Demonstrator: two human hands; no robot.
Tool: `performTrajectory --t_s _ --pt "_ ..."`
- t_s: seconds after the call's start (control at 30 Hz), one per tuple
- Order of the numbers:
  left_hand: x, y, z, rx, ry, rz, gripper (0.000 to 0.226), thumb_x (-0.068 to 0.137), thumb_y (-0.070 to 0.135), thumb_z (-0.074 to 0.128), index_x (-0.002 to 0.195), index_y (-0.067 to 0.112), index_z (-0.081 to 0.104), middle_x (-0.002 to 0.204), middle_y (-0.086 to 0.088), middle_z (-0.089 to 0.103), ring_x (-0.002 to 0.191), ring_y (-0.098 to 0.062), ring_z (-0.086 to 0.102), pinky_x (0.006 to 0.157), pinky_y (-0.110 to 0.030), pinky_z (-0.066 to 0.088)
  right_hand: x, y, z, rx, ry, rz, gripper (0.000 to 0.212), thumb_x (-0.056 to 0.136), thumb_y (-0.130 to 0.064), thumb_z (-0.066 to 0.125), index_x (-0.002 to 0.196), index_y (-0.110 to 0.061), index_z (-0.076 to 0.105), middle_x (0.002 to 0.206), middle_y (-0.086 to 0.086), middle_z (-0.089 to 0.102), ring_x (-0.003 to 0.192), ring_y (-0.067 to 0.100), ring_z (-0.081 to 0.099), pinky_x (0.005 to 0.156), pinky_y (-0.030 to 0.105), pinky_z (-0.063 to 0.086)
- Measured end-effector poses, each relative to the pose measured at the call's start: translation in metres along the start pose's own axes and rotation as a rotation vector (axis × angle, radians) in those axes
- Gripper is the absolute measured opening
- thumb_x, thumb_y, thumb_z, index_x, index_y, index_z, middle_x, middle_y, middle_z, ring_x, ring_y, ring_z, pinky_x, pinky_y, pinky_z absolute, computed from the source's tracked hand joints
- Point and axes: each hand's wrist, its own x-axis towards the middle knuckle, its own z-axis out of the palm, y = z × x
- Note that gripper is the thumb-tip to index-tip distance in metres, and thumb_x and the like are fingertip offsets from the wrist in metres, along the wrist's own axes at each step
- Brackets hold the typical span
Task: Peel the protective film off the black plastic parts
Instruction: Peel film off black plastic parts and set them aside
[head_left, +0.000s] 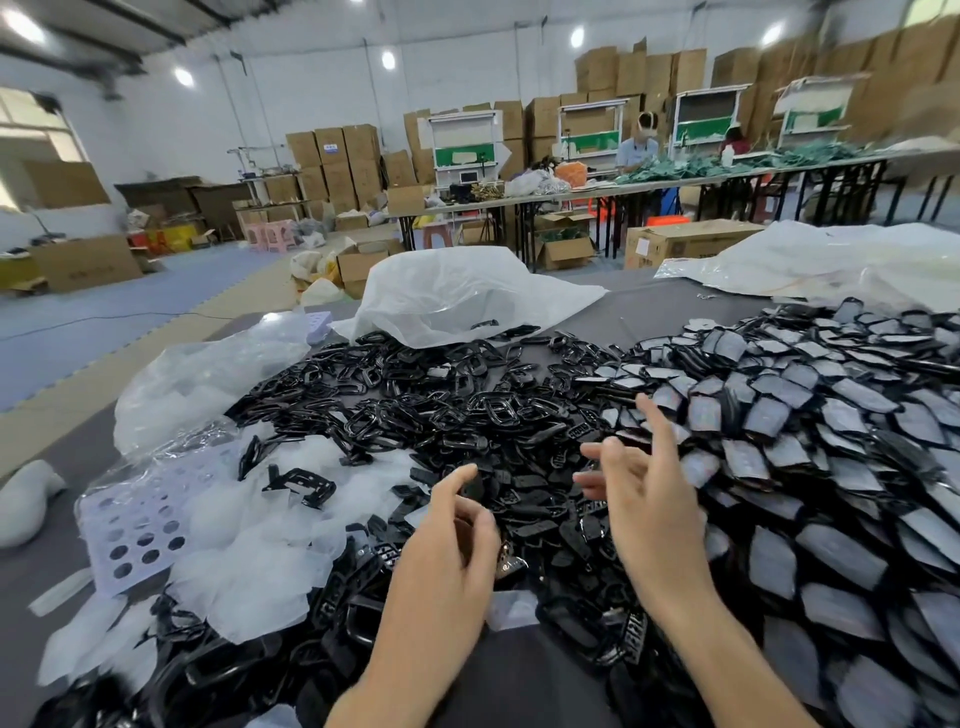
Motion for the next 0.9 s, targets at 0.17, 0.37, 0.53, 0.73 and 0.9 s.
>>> performTrajectory --t_s 0.17,0.37,0.53,0.73,0.9 --pt "0.081 -0.026 -0.017 0.394 -0.014 -0.006 0.05 0.096 0.029 0.058 0.143 0.02 0.042 0.131 -0.002 0.051 0.121 -0.018 0.047 0.104 -0.032 0.04 -0.017 0.014 0.031 -0.09 -0.247 -0.005 0.047 0.105 -0.027 0.048 0.148 -0.039 0.036 0.1 -0.025 0.066 0.079 0.0 0.071 0.076 0.03 0.06" --pt "0.16 -0.055 -0.013 0.759 -0.354 -0.147 0.094 0.081 0.082 0.047 0.156 0.039 0.012 0.165 -0.008 0.01 0.149 -0.038 0.014 0.12 -0.057 0.014 -0.015 0.028 0.034 -0.109 -0.278 0.099 0.04 0.105 -0.028 0.046 0.143 -0.043 0.042 0.099 -0.016 0.067 0.081 -0.005 0.069 0.076 0.025 0.058" --pt "0.171 -0.078 0.003 0.754 -0.525 -0.302 0.094 0.077 0.09 0.038 0.155 0.043 0.017 0.166 -0.001 0.017 0.152 -0.037 0.006 0.118 -0.062 0.006 -0.014 0.031 0.034 -0.113 -0.296 0.094 0.038 0.104 -0.027 0.044 0.137 -0.046 0.045 0.099 -0.028 0.064 0.082 -0.007 0.068 0.072 0.014 0.053" --pt "0.154 -0.07 -0.004 0.808 -0.474 -0.067 0.06 0.091 0.068 0.049 0.14 0.035 0.038 0.138 0.001 0.053 0.129 -0.028 0.048 0.101 -0.05 0.042 -0.013 0.031 0.034 -0.099 -0.283 0.095 0.038 0.104 -0.023 0.044 0.135 -0.045 0.048 0.099 -0.017 0.066 0.08 -0.005 0.068 0.074 0.017 0.055" --pt "0.129 -0.059 -0.016 0.831 -0.346 0.087 0.031 0.098 0.045 0.055 0.121 0.026 0.051 0.117 0.004 0.063 0.113 -0.026 0.056 0.087 -0.041 0.048 -0.013 0.031 0.033 -0.099 -0.28 0.106 0.038 0.104 -0.023 0.045 0.134 -0.046 0.048 0.101 -0.018 0.066 0.081 -0.004 0.069 0.079 0.027 0.058"
